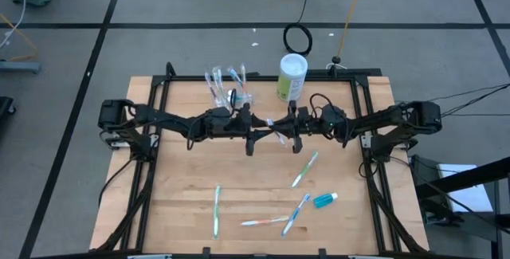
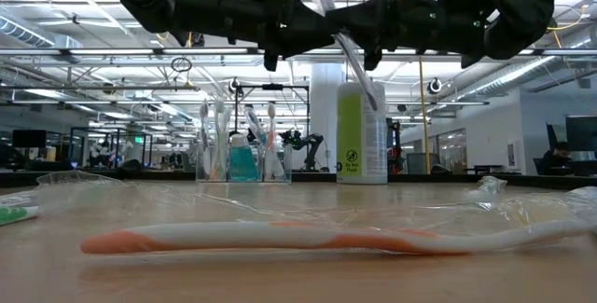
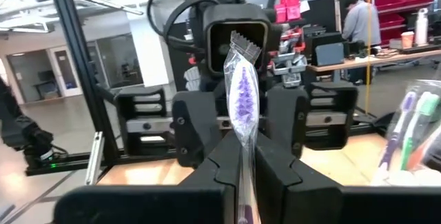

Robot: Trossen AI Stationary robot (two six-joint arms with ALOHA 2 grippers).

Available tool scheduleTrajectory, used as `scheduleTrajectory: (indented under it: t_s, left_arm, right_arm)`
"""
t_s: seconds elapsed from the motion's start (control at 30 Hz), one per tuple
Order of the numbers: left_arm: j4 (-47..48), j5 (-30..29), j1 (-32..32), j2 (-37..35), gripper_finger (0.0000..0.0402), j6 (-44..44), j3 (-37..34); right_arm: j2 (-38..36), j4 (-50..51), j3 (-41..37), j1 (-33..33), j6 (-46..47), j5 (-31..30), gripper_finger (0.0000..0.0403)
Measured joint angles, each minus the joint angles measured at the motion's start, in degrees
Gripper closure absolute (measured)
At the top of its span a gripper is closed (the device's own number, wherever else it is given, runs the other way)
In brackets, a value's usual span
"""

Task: Pick & Place toothbrushing station
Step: Put the purple toothbrush into the transparent organizer

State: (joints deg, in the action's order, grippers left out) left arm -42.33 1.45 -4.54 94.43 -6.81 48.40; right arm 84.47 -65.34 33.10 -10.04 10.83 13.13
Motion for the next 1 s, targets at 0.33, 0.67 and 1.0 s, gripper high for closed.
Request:
scheduleTrajectory:
  t_s: [0.33,0.67,1.0]
  left_arm:
    - [0.09,0.02,-0.24,0.00,0.0310,0.26,0.00]
    - [1.36,0.48,-1.75,0.00,0.0382,0.26,0.00]
    - [5.22,-0.07,-1.81,0.00,0.0387,0.70,0.00]
  right_arm:
    - [0.00,1.44,0.00,0.07,0.02,-4.12,0.0389]
    - [-0.02,2.56,0.00,0.00,-0.15,-4.40,0.0389]
    - [-0.02,6.17,0.00,0.00,0.02,-4.38,0.0371]
